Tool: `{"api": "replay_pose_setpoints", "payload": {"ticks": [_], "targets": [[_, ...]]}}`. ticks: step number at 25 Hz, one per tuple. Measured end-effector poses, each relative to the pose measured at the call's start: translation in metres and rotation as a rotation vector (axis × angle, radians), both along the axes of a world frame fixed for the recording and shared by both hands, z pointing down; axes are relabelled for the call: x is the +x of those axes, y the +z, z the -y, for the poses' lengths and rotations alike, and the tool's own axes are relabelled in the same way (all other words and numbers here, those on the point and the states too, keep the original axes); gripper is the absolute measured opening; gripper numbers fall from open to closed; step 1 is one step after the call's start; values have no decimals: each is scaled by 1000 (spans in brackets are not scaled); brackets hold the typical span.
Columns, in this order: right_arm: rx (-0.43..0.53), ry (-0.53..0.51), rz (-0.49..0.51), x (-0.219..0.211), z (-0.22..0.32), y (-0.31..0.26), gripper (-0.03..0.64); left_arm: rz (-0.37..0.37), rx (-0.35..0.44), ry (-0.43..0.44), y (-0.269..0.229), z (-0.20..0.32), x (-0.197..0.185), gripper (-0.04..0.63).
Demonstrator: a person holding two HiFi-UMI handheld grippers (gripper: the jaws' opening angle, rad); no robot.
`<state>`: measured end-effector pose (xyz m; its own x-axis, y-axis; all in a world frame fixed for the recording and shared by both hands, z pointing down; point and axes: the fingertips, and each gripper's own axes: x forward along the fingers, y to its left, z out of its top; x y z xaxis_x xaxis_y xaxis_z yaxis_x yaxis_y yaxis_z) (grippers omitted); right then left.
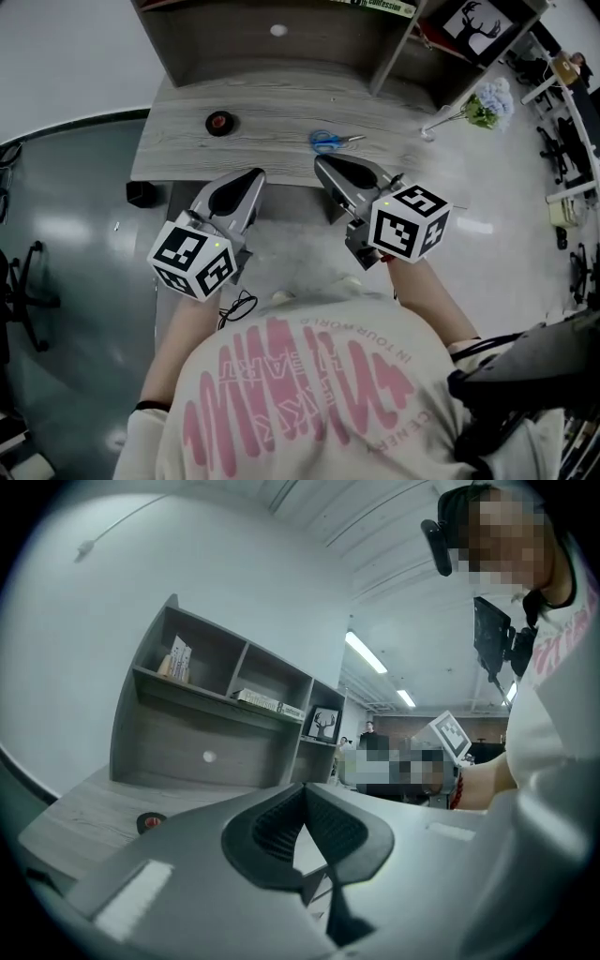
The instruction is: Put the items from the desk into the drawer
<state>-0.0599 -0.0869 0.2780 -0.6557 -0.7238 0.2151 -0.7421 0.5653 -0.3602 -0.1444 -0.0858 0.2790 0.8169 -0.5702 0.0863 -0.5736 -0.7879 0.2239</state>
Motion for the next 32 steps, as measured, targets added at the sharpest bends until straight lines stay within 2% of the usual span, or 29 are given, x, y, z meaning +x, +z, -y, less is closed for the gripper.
{"api": "replay_pose_setpoints", "payload": {"ticks": [20, 24, 27, 32], "targets": [[-6, -73, -9, -26, 8, 1, 6, 53, 4, -54, 6, 3, -25, 20], [-24, -80, -24, -23, 10, 7, 6, 10, 2, -54, 7, 10, -26, 20], [-49, -89, -28, -20, 20, 16, 6, -4, -2, -74, 10, 18, -27, 20], [-72, -134, -16, -27, 61, 34, 6, 31, -32, -97, 22, 40, -28, 20]]}}
